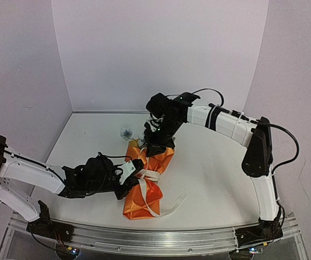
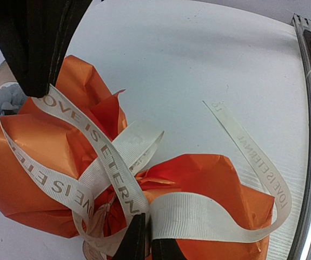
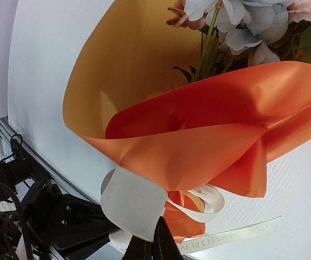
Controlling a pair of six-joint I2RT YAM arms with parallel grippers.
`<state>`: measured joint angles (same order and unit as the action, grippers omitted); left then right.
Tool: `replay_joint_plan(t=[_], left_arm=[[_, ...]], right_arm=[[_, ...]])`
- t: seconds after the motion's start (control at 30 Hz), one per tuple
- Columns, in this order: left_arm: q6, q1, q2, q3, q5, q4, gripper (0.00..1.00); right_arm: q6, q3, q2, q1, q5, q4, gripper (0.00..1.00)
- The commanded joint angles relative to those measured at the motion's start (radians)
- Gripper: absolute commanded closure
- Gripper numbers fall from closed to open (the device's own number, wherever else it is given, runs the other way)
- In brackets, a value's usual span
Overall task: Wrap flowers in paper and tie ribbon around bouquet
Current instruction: Cross the half-tied ribbon over the folded bouquet.
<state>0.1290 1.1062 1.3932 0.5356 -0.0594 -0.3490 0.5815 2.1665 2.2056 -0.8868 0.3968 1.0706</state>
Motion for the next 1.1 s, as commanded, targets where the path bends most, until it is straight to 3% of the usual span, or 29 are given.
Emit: replay_joint_plan(t=[0.0, 0.6, 0.9, 1.07], left_arm=[[-0.001, 0.004, 0.032, 0.071, 0.022, -0.024, 0.93], [0.020, 0.004, -0.009, 0.100, 0.056, -0.008, 0.90], [0.012, 0.000, 0.169, 0.163, -0.052, -0.031, 0.86], [-0.005, -0.007, 0.201, 0.183, -0.086, -0.077, 0.80]], right_arm=[[0.009, 0.050, 0.000, 0.006, -0.048, -0.005, 1.00], [0.024, 0.061, -0.014, 0.009, -0.072, -0.028, 0.99], [0.059, 0.053, -0.017, 0.009, 0.013, -0.063, 0.97], [0.059, -0.005, -0.058, 0.008, 0.077, -0.079, 0.90]])
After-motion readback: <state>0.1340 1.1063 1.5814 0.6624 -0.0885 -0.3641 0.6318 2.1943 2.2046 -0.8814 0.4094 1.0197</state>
